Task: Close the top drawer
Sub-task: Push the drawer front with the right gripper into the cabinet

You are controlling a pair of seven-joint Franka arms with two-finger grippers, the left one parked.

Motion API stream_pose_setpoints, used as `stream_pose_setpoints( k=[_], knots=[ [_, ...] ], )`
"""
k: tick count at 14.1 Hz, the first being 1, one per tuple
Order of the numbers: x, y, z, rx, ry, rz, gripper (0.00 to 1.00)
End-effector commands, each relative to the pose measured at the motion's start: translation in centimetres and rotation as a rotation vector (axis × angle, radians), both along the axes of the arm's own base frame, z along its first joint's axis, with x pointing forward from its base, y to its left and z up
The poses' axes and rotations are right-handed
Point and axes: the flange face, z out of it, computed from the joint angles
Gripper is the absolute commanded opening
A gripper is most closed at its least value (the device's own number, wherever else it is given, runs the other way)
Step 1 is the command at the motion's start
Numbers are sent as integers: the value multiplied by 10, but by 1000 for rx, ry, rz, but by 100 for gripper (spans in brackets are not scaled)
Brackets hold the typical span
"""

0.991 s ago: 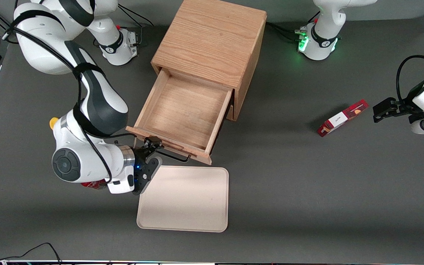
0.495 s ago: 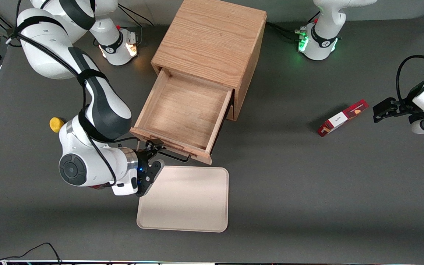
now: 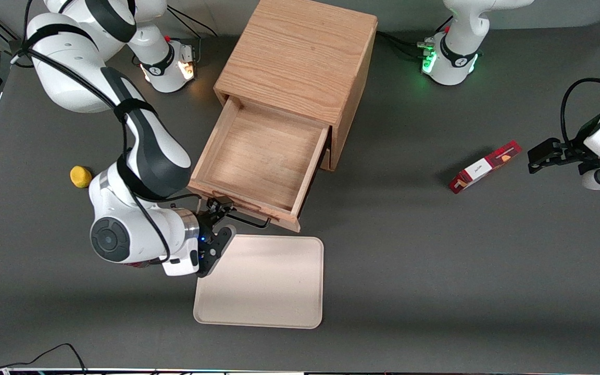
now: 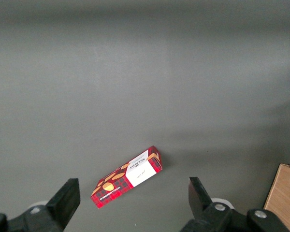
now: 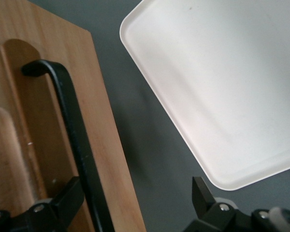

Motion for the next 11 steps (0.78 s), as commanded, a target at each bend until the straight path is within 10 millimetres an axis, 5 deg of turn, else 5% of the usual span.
stream_pose_setpoints(
  k=[1, 11],
  knots=[
    [-1, 8, -6, -18, 0, -8, 100],
    [-18, 27, 15, 0, 22, -3, 100]
  ],
)
